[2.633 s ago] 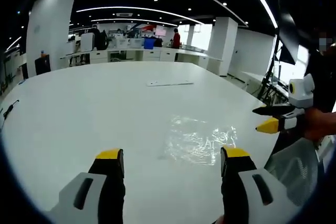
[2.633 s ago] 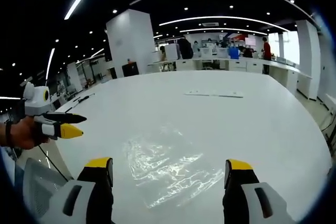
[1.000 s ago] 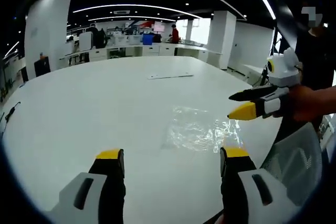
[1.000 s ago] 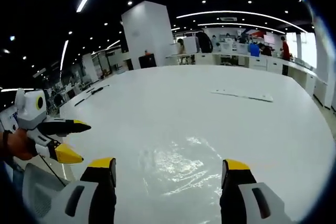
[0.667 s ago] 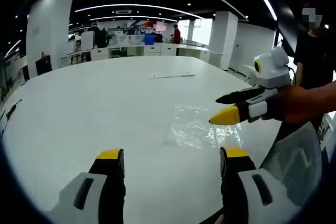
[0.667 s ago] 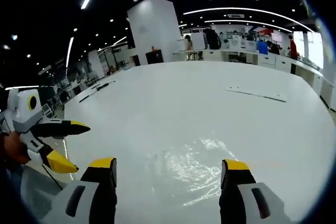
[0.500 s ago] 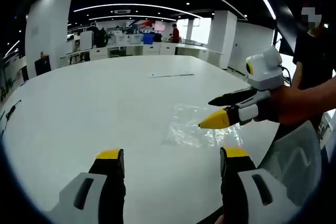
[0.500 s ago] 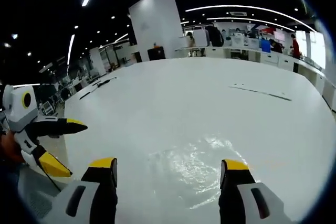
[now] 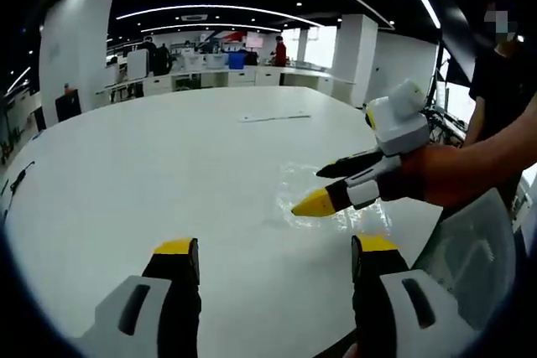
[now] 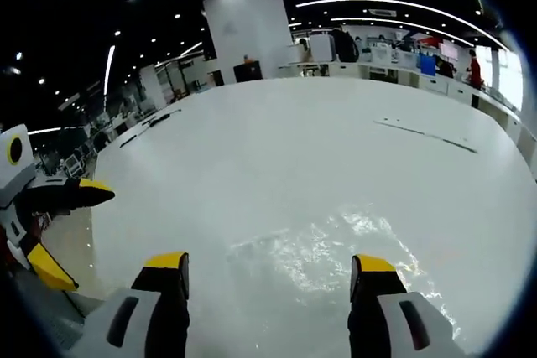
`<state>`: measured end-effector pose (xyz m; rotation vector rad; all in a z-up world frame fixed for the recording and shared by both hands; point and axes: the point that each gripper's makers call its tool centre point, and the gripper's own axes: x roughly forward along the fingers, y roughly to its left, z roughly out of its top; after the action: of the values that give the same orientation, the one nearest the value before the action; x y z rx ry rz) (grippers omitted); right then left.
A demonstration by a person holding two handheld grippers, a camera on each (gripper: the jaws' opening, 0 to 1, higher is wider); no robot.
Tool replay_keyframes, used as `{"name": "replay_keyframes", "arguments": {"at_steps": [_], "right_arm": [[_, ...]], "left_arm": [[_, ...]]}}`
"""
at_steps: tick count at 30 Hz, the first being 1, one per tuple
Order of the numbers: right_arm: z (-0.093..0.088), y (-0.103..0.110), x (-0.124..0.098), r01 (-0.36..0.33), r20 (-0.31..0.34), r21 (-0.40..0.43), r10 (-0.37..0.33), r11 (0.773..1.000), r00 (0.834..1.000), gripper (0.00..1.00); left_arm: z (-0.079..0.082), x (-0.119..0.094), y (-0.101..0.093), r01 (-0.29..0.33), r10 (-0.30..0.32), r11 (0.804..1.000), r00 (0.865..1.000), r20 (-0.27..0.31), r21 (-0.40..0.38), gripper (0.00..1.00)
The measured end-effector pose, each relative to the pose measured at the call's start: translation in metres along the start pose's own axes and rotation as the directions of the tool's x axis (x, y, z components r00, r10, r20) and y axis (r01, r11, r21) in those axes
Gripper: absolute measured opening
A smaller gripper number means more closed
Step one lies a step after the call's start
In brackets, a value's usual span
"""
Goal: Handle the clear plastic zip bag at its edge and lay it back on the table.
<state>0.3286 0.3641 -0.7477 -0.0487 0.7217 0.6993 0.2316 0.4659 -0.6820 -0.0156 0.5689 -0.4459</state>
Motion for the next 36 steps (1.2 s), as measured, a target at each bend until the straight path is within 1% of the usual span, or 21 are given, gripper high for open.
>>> {"name": "replay_keyframes", "arguments": {"at_steps": [1, 3, 6, 8, 11, 16, 17, 20, 21, 22, 24, 25, 28, 31, 36], "right_arm": [[-0.003, -0.002, 0.005, 0.005, -0.009, -0.002, -0.005, 1.000, 1.000, 0.78], [-0.007, -0.004, 0.007, 0.017, -0.027, -0.013, -0.017, 1.000, 0.999, 0.77], [-0.005, -0.005, 0.006, 0.035, -0.024, -0.010, -0.035, 0.999, 0.999, 0.77], [-0.004, -0.003, 0.011, 0.034, -0.017, -0.005, -0.034, 0.999, 0.999, 0.76], [-0.007, 0.001, 0.018, 0.027, -0.024, -0.008, -0.027, 1.000, 0.999, 0.74], [-0.018, 0.001, 0.028, 0.046, -0.048, -0.045, -0.048, 0.998, 0.998, 0.71], [-0.017, 0.000, 0.024, 0.065, -0.036, -0.060, -0.067, 0.996, 0.997, 0.70], [-0.017, -0.003, 0.026, 0.079, -0.029, -0.066, -0.081, 0.995, 0.996, 0.66], [-0.019, -0.006, 0.025, 0.102, -0.032, -0.095, -0.106, 0.990, 0.994, 0.62], [-0.020, -0.007, 0.025, 0.107, -0.035, -0.115, -0.112, 0.988, 0.993, 0.62], [-0.021, -0.010, 0.026, 0.107, -0.037, -0.161, -0.114, 0.981, 0.993, 0.60], [-0.020, -0.006, 0.022, 0.106, -0.036, -0.167, -0.113, 0.980, 0.993, 0.60], [-0.020, -0.007, 0.023, 0.104, -0.022, -0.165, -0.109, 0.981, 0.994, 0.58], [-0.020, -0.006, 0.023, 0.099, -0.015, -0.170, -0.103, 0.981, 0.995, 0.53], [-0.020, -0.006, 0.026, 0.083, -0.017, -0.182, -0.087, 0.980, 0.996, 0.47]], "left_arm": [[-0.001, 0.000, 0.001, -0.003, 0.003, 1.000, 1.000, -0.001, -0.001, 0.74], [0.000, -0.002, -0.001, -0.005, 0.005, 1.000, 1.000, -0.005, -0.003, 0.74], [0.000, -0.003, -0.001, -0.007, 0.007, 1.000, 1.000, -0.003, -0.008, 0.74], [-0.001, -0.002, 0.000, -0.008, 0.008, 1.000, 1.000, -0.002, -0.010, 0.73], [-0.005, 0.000, 0.001, -0.006, 0.006, 1.000, 1.000, -0.008, -0.012, 0.73], [-0.005, 0.000, 0.001, -0.004, 0.004, 1.000, 1.000, -0.009, -0.014, 0.73], [-0.005, 0.000, 0.001, -0.005, 0.005, 1.000, 1.000, -0.008, -0.017, 0.73], [-0.006, 0.001, 0.002, -0.007, 0.006, 1.000, 1.000, -0.008, -0.021, 0.73], [-0.006, 0.001, 0.002, -0.007, 0.007, 1.000, 1.000, -0.010, -0.022, 0.72], [-0.007, 0.001, 0.003, -0.008, 0.007, 1.000, 1.000, -0.011, -0.022, 0.72], [-0.007, 0.001, 0.003, -0.008, 0.007, 1.000, 1.000, -0.011, -0.023, 0.72], [-0.008, 0.001, 0.004, -0.009, 0.009, 1.000, 1.000, -0.012, -0.024, 0.72], [-0.010, 0.001, 0.004, -0.011, 0.011, 0.999, 1.000, -0.015, -0.030, 0.71], [-0.013, 0.002, 0.004, -0.009, 0.009, 0.999, 1.000, -0.019, -0.034, 0.71], [-0.012, 0.002, 0.003, -0.008, 0.007, 0.999, 1.000, -0.021, -0.037, 0.70]]}}
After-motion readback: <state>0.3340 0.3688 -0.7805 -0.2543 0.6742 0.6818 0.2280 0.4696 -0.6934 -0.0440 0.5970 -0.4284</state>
